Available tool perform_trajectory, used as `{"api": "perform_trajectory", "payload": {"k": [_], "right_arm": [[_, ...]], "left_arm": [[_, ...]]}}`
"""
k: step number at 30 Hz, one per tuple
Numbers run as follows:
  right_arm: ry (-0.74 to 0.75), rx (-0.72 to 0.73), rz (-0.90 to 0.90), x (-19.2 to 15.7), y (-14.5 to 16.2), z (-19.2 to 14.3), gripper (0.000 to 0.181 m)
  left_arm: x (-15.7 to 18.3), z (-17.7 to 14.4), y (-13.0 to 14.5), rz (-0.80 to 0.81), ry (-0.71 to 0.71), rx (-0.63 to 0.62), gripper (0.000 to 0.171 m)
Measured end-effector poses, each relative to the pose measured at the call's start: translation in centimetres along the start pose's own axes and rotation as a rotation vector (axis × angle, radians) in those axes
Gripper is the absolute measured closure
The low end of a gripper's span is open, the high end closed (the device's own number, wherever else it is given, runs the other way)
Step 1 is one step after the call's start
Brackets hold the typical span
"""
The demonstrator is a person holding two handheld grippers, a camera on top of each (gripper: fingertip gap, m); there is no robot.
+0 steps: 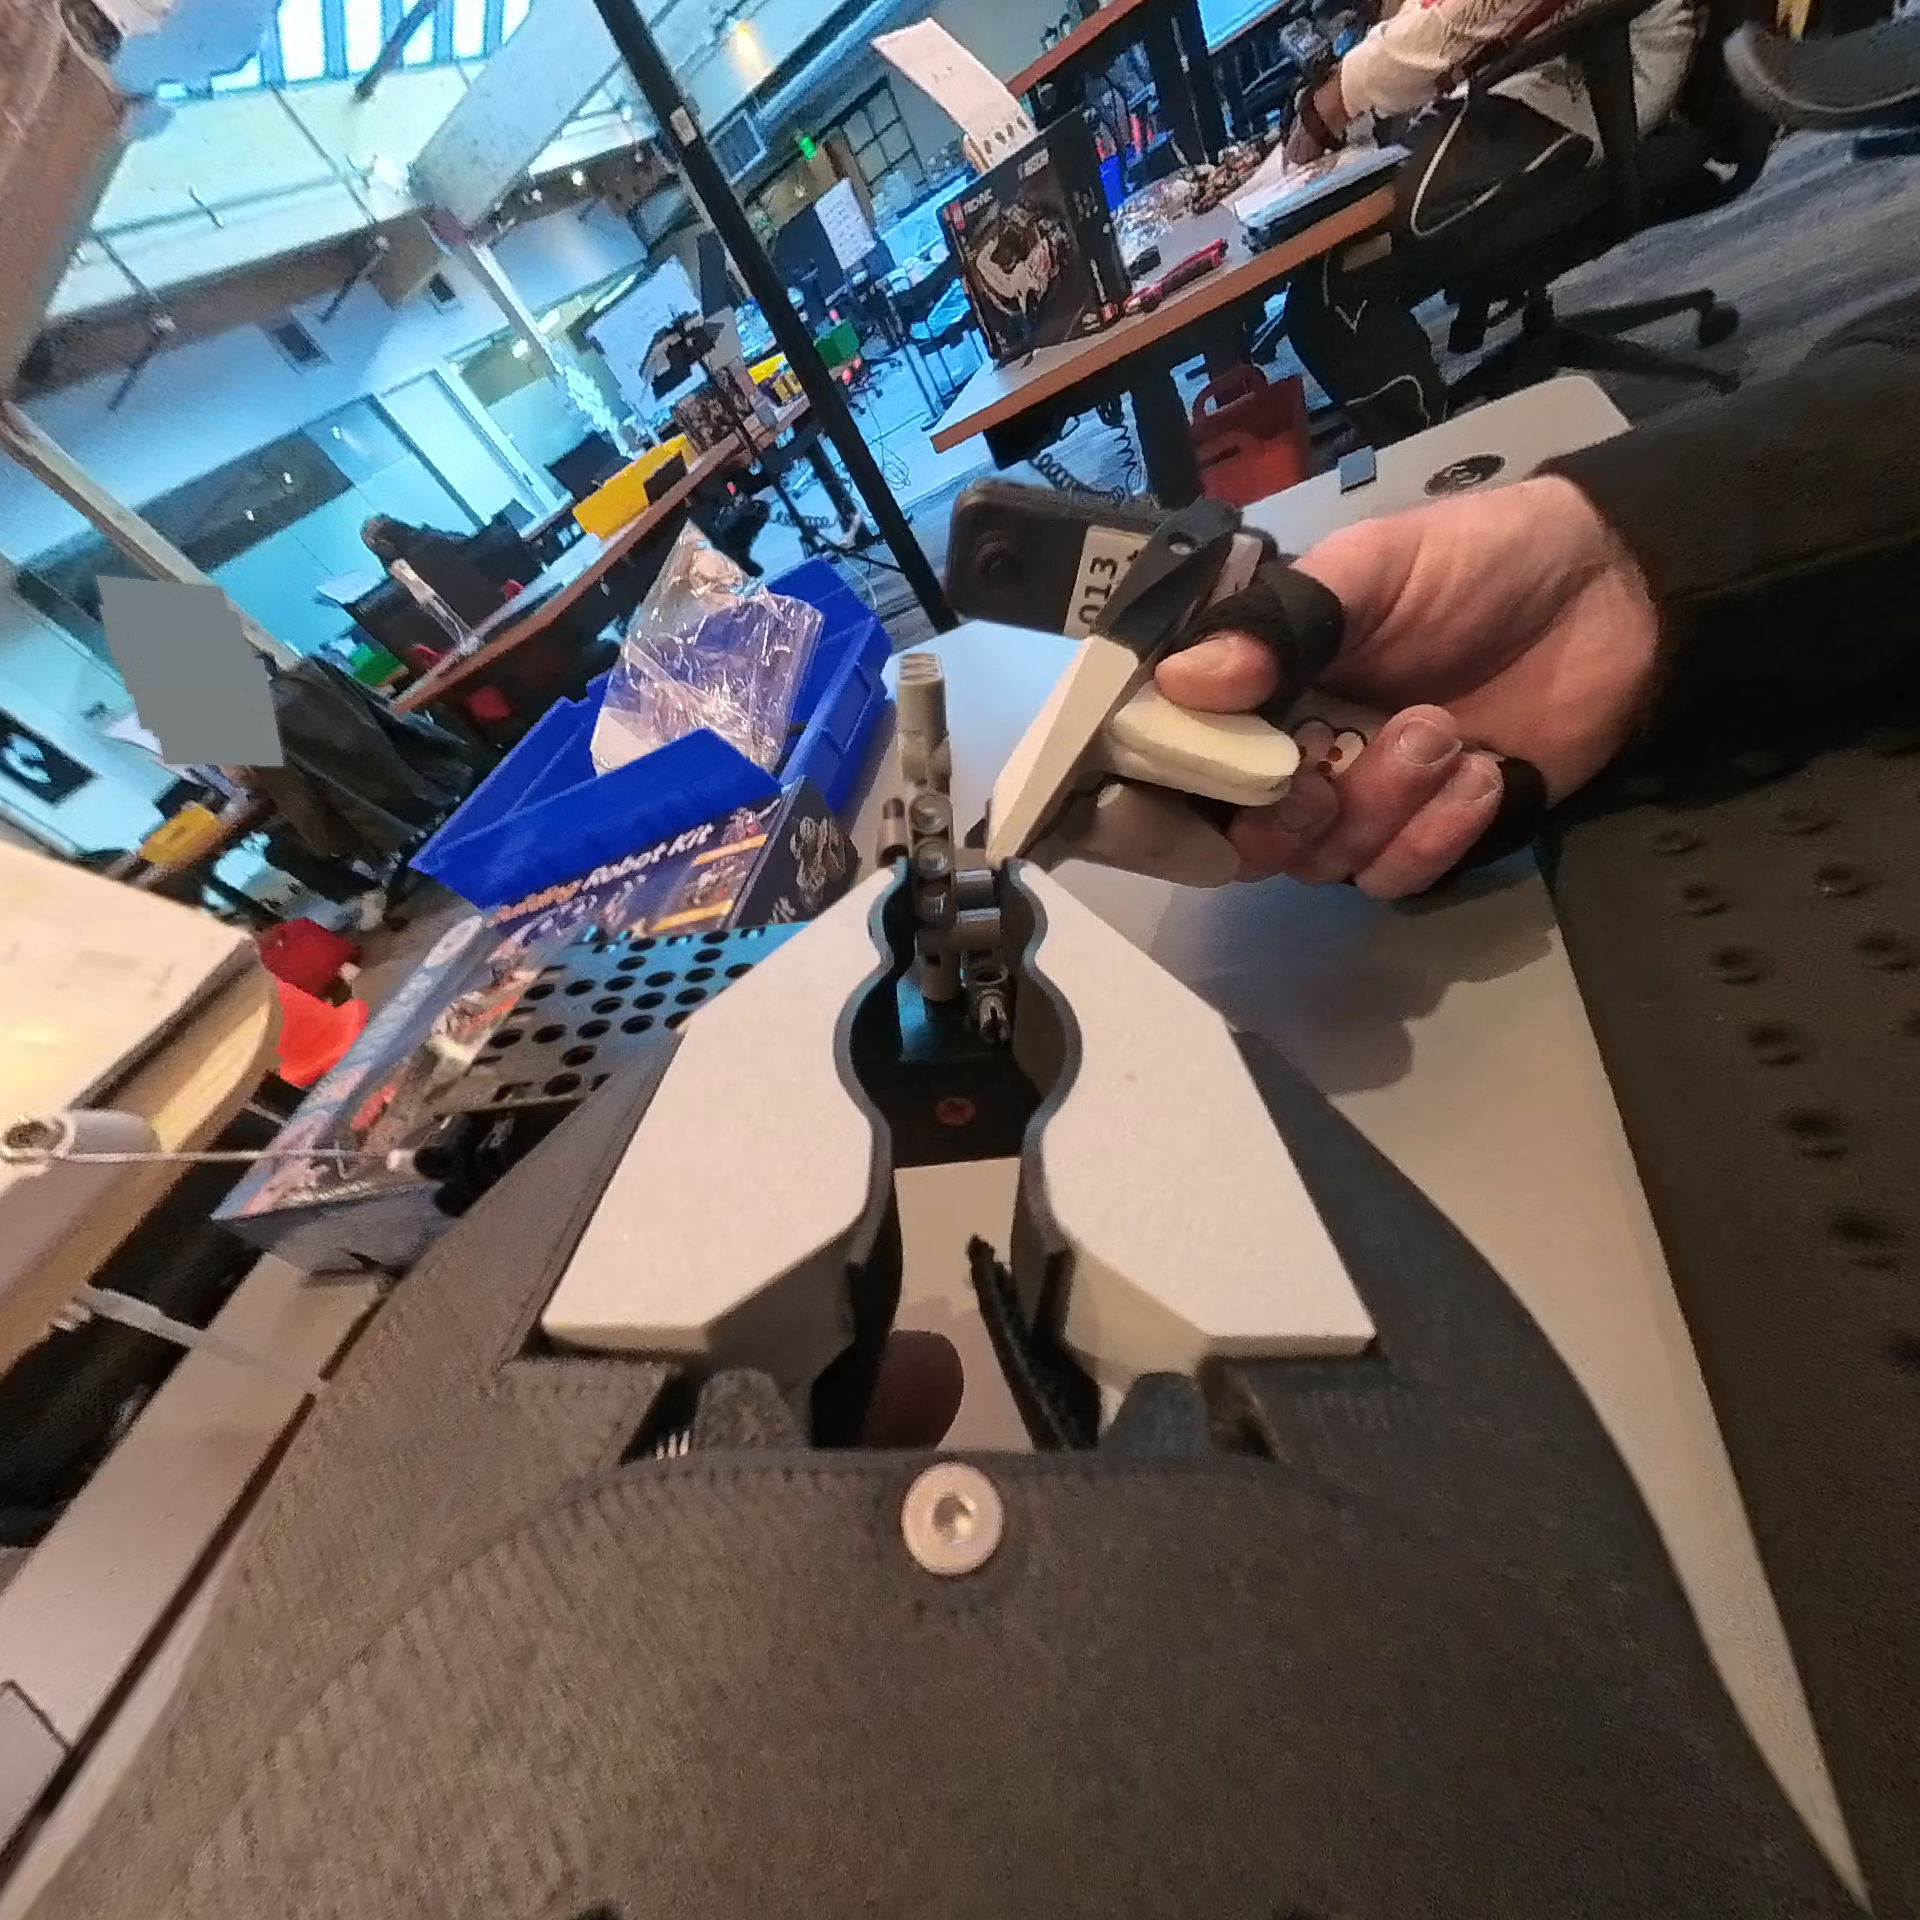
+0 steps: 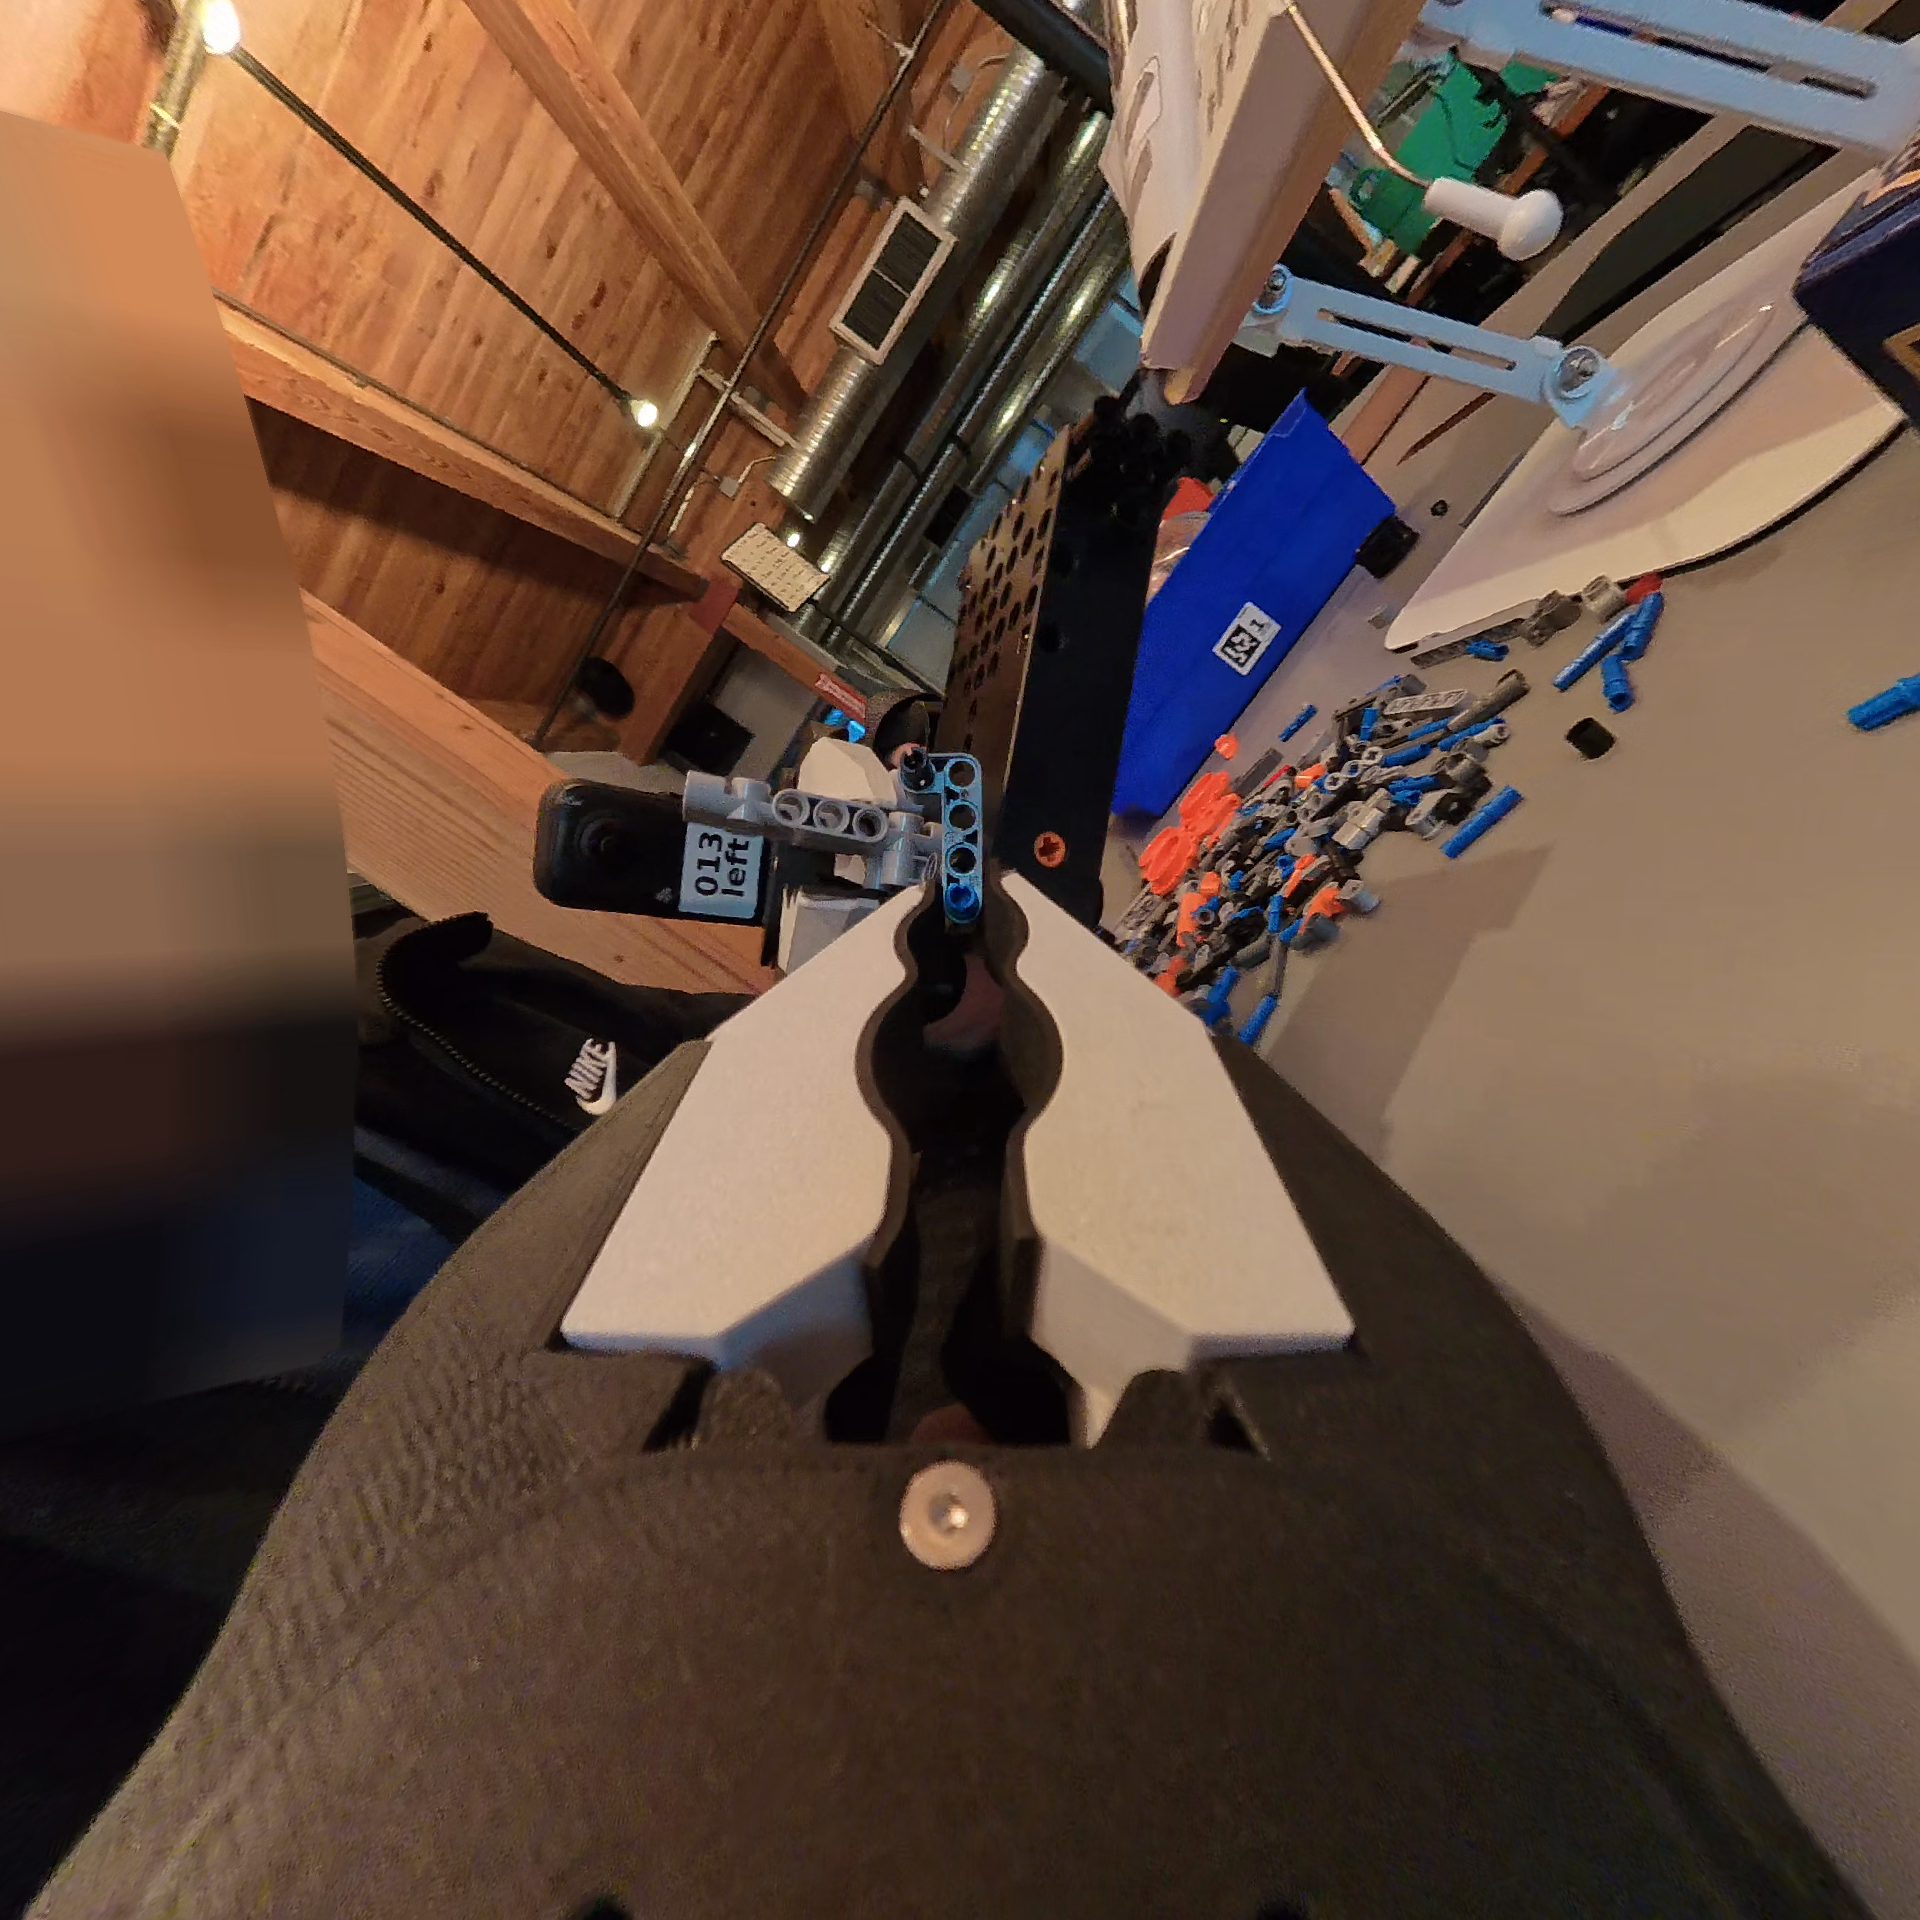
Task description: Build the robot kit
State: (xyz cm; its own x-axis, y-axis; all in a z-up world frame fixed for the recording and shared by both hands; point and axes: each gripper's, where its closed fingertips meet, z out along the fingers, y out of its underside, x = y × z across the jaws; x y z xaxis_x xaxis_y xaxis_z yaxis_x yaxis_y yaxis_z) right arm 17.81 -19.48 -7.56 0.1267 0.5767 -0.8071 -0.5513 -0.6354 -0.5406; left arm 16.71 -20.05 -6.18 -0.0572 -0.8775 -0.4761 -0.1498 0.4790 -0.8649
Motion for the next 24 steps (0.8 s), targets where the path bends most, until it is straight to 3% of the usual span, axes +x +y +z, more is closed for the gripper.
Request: {"api": "perform_trajectory", "payload": {"k": [6, 16, 24], "right_arm": [[-0.134, -0.039, -0.005, -2.0, 0.5, 0.4, 0.176], [-0.277, -0.01, -0.014, -4.4, 0.4, 0.8, 0.176], [-0.371, -0.035, -0.051, -5.9, 0.8, 0.8, 0.176]], "left_arm": [[0.8, -0.8, -2.4, 0.176, -0.001, 0.083, 0.159], [0.8, -2.0, -4.7, 0.183, 0.004, 0.195, 0.159], [2.0, -2.7, -5.9, 0.431, -0.046, 0.184, 0.159]]}}
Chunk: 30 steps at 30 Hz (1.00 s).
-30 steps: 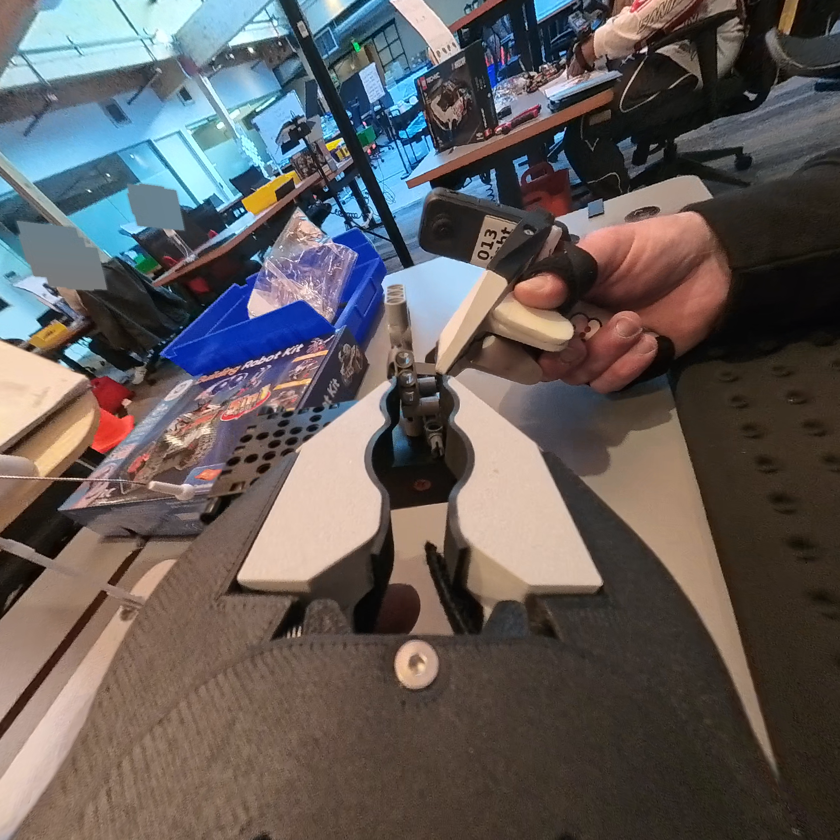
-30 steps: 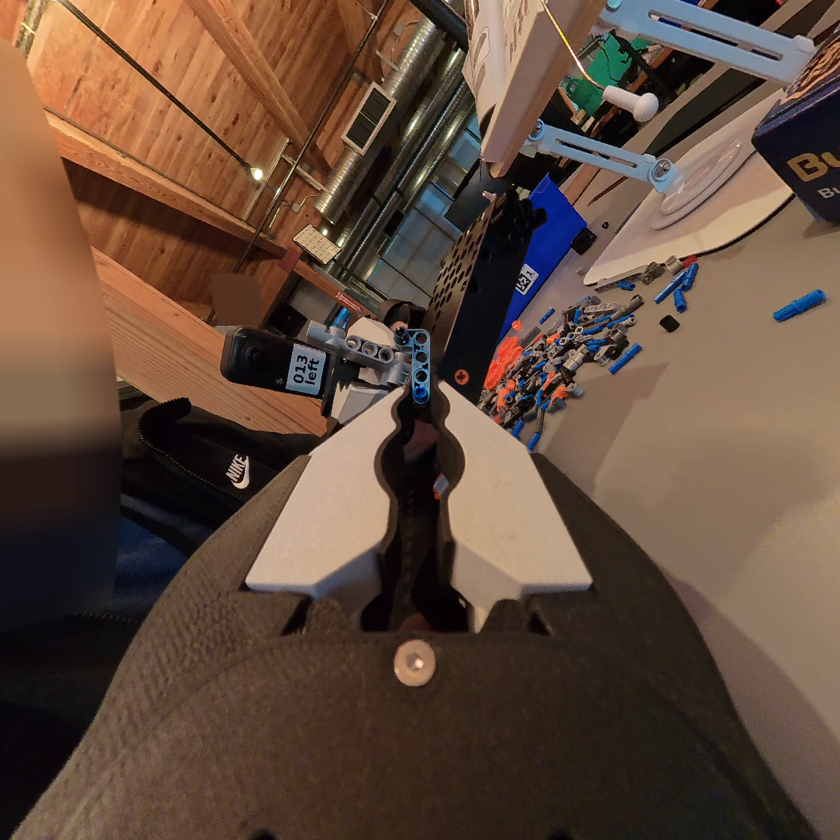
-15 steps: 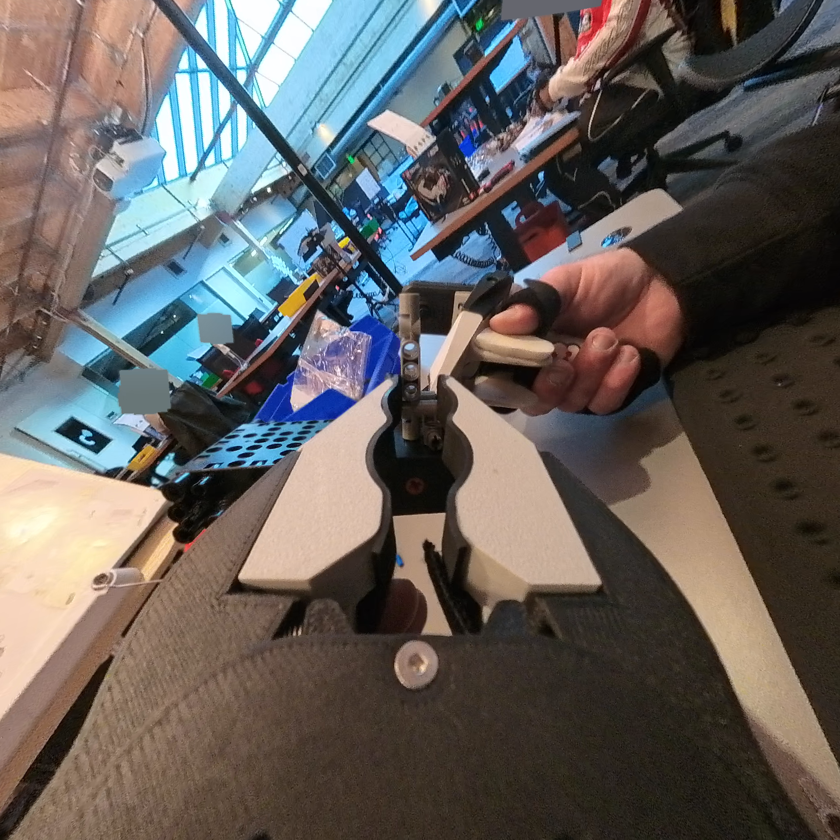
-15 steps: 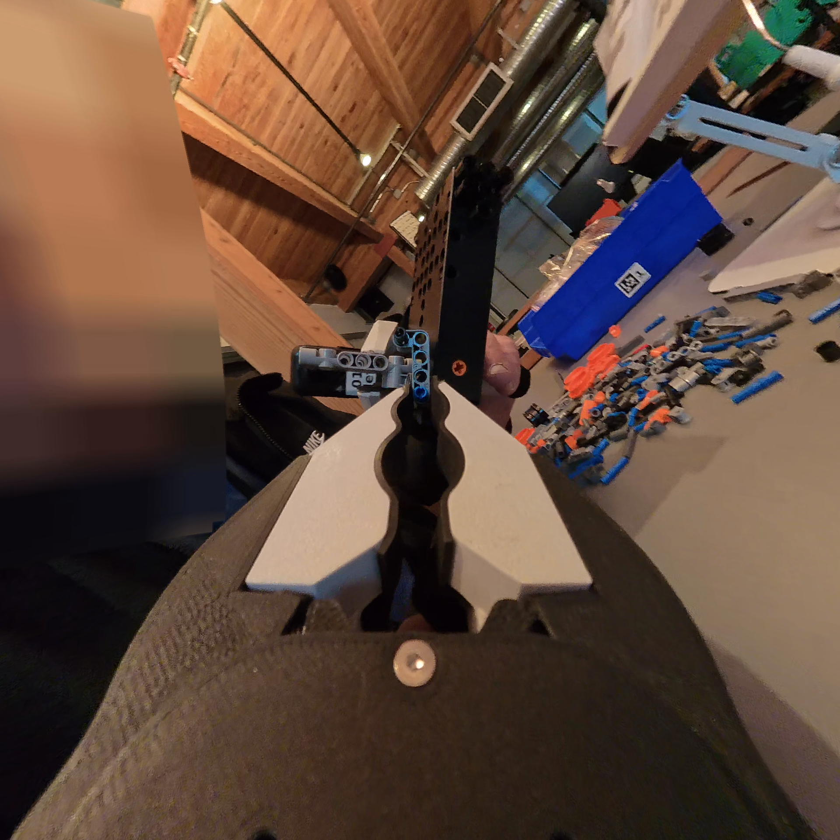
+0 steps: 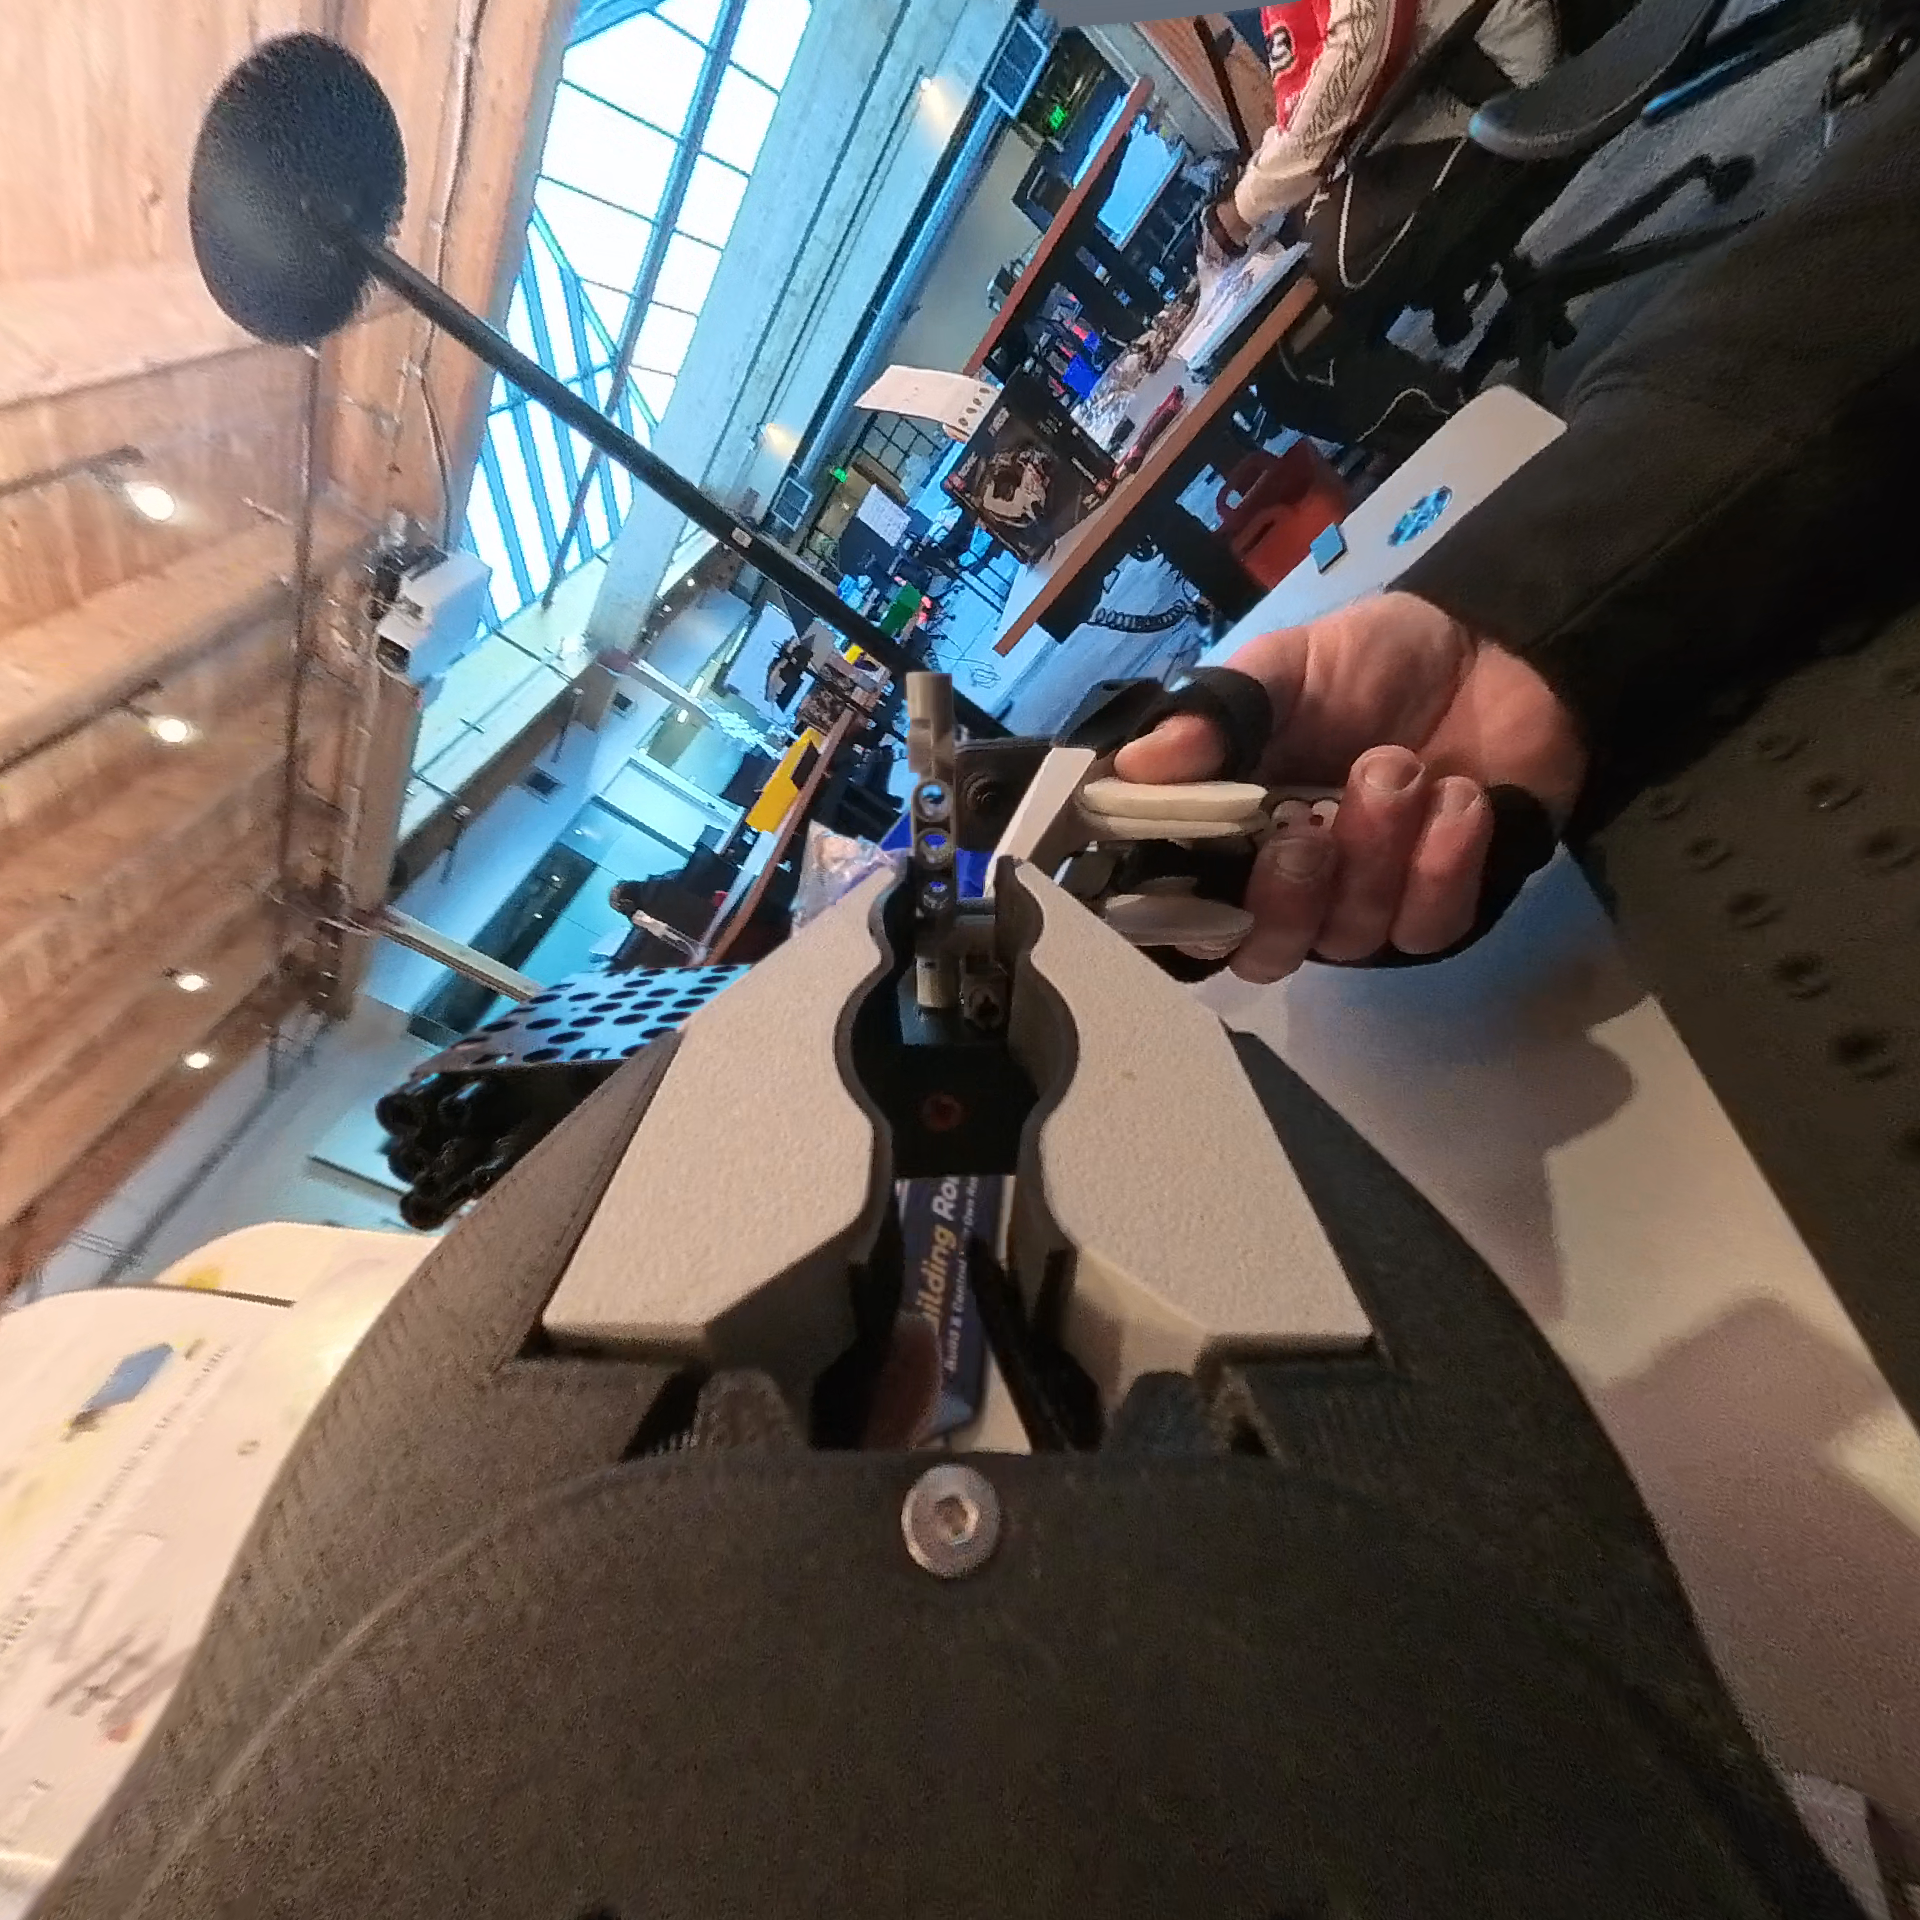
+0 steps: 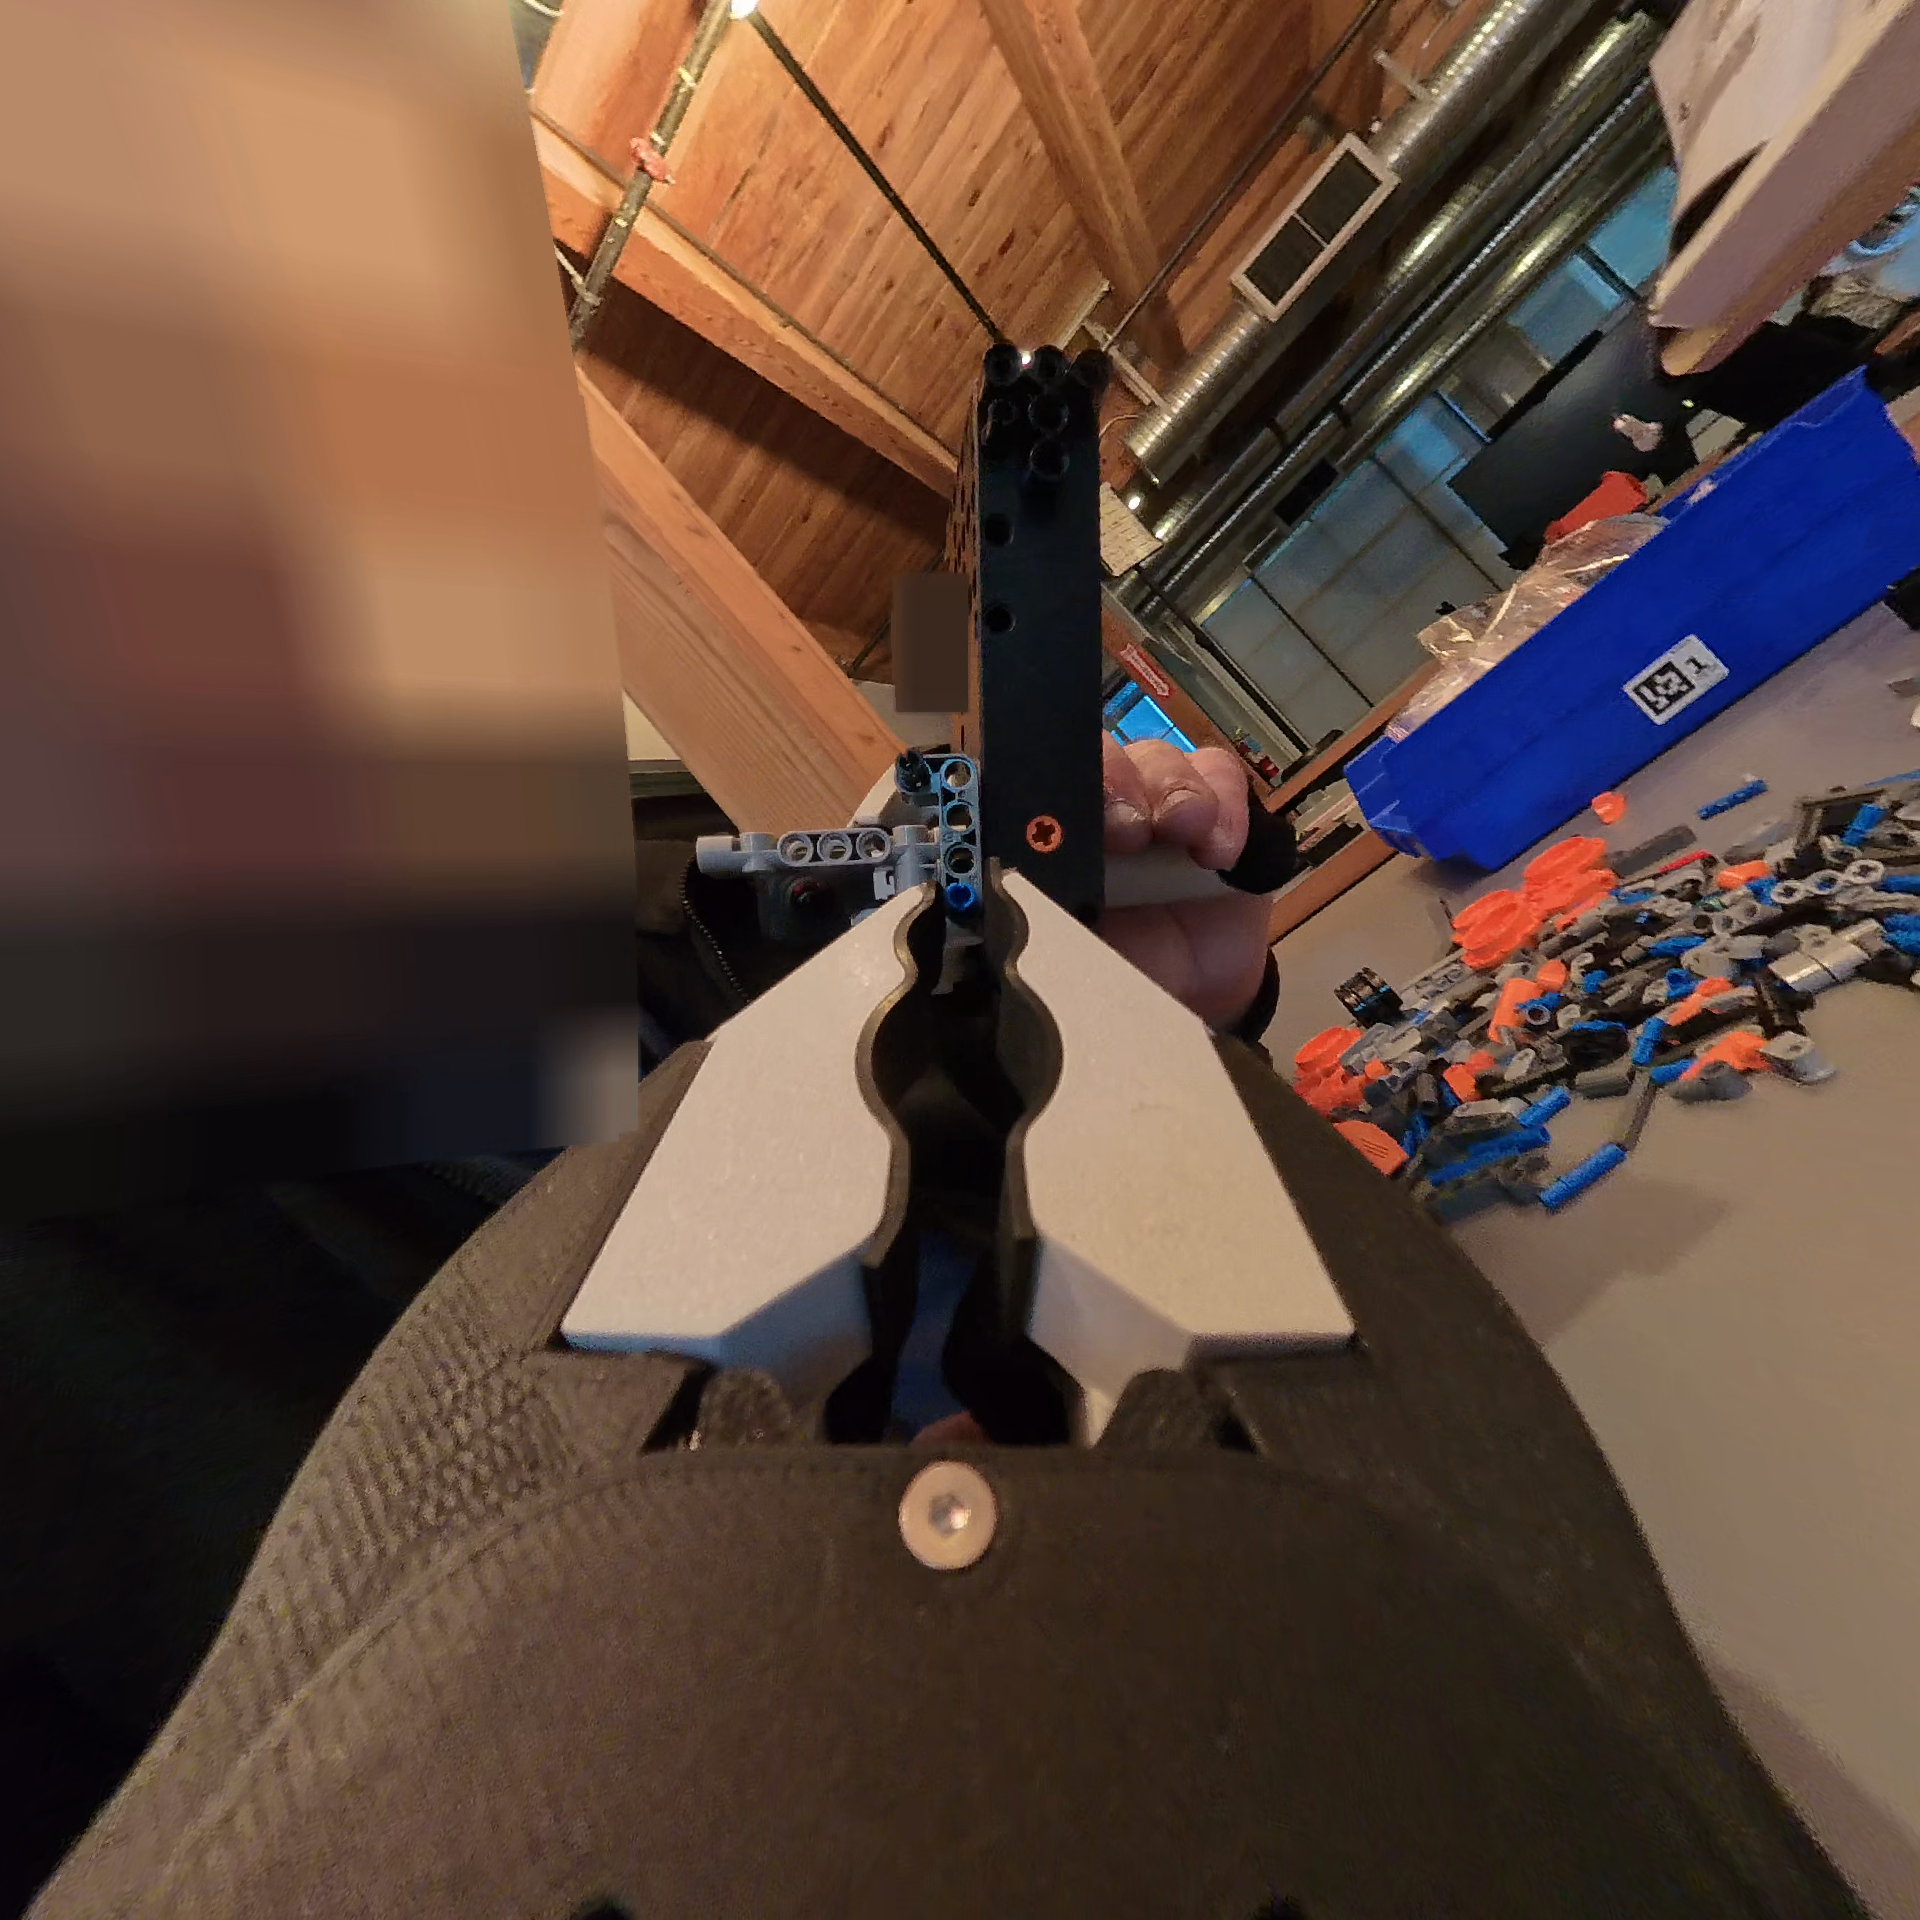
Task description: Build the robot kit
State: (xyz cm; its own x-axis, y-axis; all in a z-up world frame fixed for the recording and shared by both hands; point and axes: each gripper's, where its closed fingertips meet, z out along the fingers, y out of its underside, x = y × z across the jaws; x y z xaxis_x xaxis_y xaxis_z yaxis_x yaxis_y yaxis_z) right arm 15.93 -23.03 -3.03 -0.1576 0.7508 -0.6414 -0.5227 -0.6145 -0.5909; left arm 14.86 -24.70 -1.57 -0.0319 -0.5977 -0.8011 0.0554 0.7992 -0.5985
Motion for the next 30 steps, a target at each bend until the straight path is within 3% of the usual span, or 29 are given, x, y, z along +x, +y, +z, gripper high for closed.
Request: {"api": "perform_trajectory", "payload": {"k": [10, 30], "right_arm": [[-0.065, -0.012, -0.043, -1.3, 0.1, 0.3, 0.176], [-0.068, -0.021, -0.053, -1.4, 0.2, 0.2, 0.176]], "left_arm": [[0.3, -0.1, -1.3, 0.175, -0.035, 0.002, 0.159], [0.1, -0.2, -1.7, 0.178, -0.054, 0.007, 0.159]]}}
